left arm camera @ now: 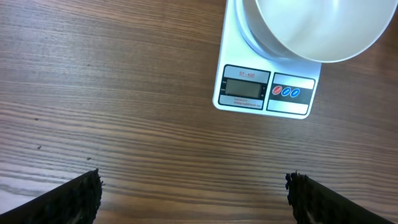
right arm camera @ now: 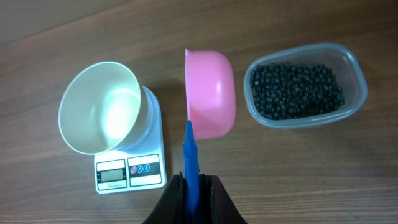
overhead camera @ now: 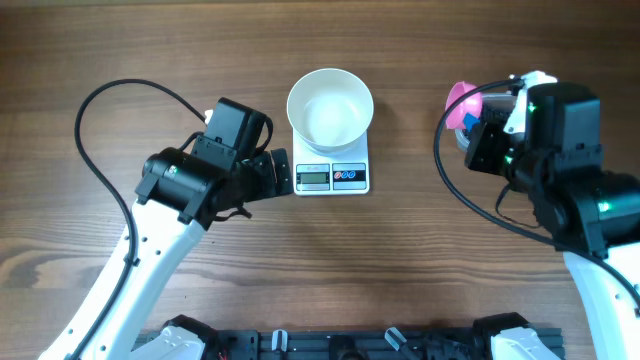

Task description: Scoop item into bowl and weigh 150g on scale

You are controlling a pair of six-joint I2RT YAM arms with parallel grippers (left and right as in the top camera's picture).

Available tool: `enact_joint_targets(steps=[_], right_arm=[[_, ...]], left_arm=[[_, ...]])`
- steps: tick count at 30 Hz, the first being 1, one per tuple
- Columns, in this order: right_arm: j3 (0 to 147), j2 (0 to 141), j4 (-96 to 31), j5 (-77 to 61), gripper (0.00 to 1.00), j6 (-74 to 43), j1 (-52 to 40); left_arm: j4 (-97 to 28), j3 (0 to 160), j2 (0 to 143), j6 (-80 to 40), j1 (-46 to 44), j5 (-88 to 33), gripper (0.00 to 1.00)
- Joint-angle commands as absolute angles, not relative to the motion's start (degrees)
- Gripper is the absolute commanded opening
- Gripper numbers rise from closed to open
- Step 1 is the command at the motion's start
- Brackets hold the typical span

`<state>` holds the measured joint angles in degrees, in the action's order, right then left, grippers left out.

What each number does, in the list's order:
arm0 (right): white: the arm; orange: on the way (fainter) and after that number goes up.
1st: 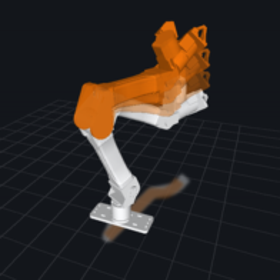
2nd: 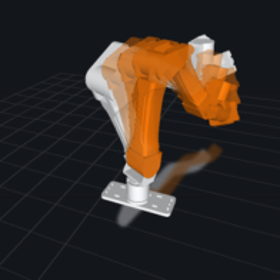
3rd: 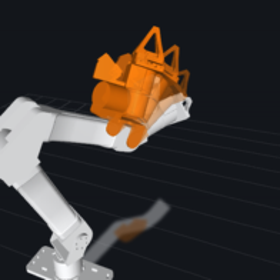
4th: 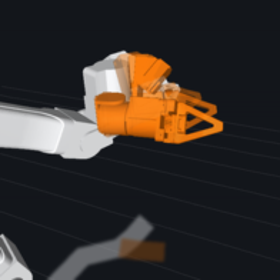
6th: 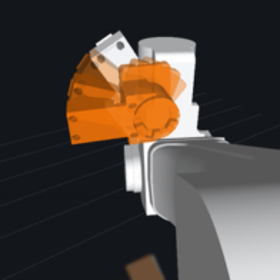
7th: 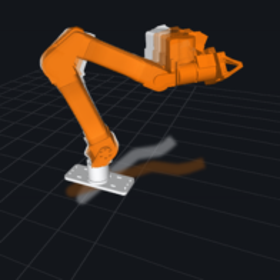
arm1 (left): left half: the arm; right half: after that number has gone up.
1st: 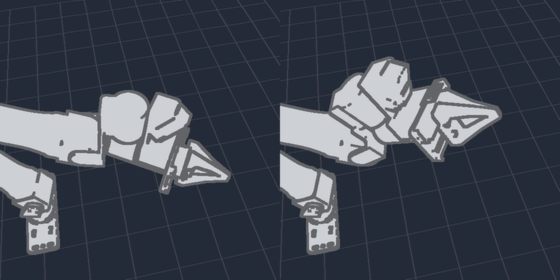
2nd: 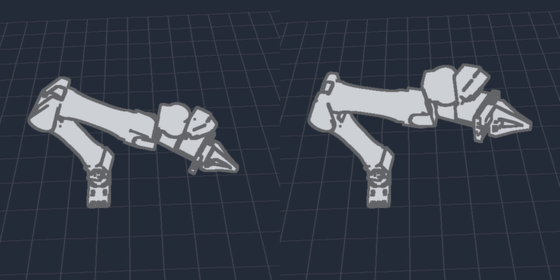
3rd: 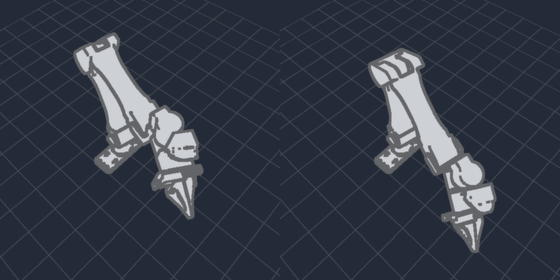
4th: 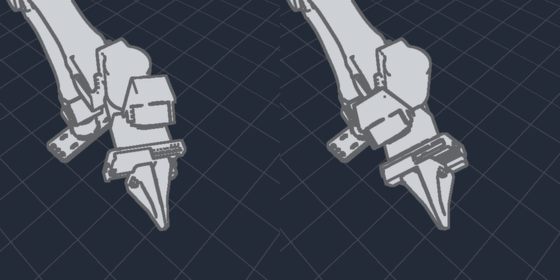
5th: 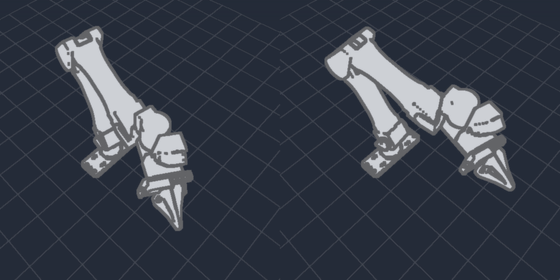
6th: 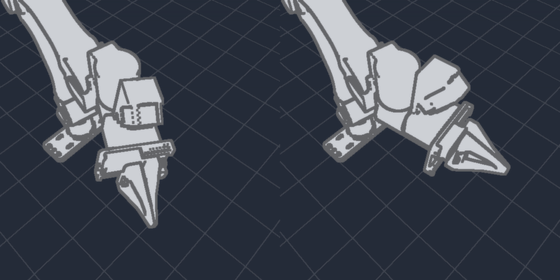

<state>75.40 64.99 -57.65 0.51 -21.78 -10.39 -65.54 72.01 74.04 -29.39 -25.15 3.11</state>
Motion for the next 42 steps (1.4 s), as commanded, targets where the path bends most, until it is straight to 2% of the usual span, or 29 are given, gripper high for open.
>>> enact_joint_targets(steps=[1,4,10,15,17,26,29,34,42], right_arm=[[76.66,63.94,-57.80,1.23,0.04,-25.02,-10.20],[77.62,60.29,-54.85,1.13,0.04,-27.40,-10.20],[77.80,54.68,-42.33,2.35,0.04,-27.40,-10.20],[77.80,54.43,-41.17,7.46,0.04,-28.73,-10.20],[77.80,55.11,-41.17,9.61,0.04,-28.42,-10.17],[78.89,56.84,-41.56,13.37,0.04,-26.28,-8.40],[79.20,56.40,-41.60,13.56,0.04,-24.80,-5.96],[79.20,56.49,-41.58,13.56,0.04,-24.77,-2.83],[79.18,56.97,-43.57,13.56,0.04,-24.03,-2.55]], left_arm=[[-64.18,72.23,74.43,-25.43,-25.41,-0.62,1.00],[-65.04,72.23,74.56,-17.89,-25.41,-5.65,1.00],[-63.33,65.63,74.81,-18.04,-25.41,-6.11,1.00],[-56.14,55.48,74.78,-18.46,-26.06,-10.59,1.00],[-53.87,54.65,74.81,-18.98,-27.49,-9.15,1.00],[-42.41,54.63,75.37,-42.04,-38.48,12.45,1.00],[-37.65,54.63,77.21,-42.06,-38.52,12.75,1.00],[-36.60,54.63,85.01,-42.04,-38.52,13.26,1.00],[-28.38,54.63,92.77,-38.72,-38.52,13.61,1.00]])
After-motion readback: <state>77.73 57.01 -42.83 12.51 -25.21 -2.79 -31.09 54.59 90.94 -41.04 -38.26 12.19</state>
